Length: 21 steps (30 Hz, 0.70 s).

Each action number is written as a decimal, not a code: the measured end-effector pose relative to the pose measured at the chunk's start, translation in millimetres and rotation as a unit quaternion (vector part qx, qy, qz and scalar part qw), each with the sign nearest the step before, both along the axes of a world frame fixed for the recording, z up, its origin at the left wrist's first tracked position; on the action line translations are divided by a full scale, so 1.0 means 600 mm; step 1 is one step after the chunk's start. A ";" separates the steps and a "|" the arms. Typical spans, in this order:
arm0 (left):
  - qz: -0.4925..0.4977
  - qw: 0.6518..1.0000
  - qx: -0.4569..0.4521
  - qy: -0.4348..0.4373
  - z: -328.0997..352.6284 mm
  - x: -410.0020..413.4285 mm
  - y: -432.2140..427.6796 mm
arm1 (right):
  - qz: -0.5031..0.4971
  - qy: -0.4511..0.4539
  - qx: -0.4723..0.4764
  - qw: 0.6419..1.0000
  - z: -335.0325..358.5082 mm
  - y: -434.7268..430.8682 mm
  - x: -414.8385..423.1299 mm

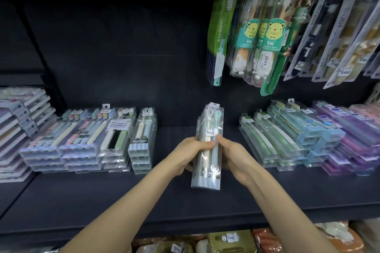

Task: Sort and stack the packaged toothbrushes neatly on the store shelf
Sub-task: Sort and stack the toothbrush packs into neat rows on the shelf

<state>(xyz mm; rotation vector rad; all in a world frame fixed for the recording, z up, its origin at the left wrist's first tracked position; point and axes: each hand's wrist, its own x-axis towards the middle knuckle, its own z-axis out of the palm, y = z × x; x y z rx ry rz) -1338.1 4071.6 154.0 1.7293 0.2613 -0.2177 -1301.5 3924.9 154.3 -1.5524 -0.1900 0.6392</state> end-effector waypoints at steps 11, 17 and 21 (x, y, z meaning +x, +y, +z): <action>0.012 0.986 -0.023 0.166 -0.019 0.054 0.010 | -0.034 0.112 -0.149 0.982 -0.014 0.025 0.054; 0.020 0.987 -0.035 0.157 -0.017 0.052 0.017 | -0.044 0.128 -0.168 0.977 -0.016 0.035 0.054; 0.030 0.991 0.011 0.133 0.004 0.028 0.019 | -0.034 0.097 -0.171 0.980 -0.024 0.030 0.043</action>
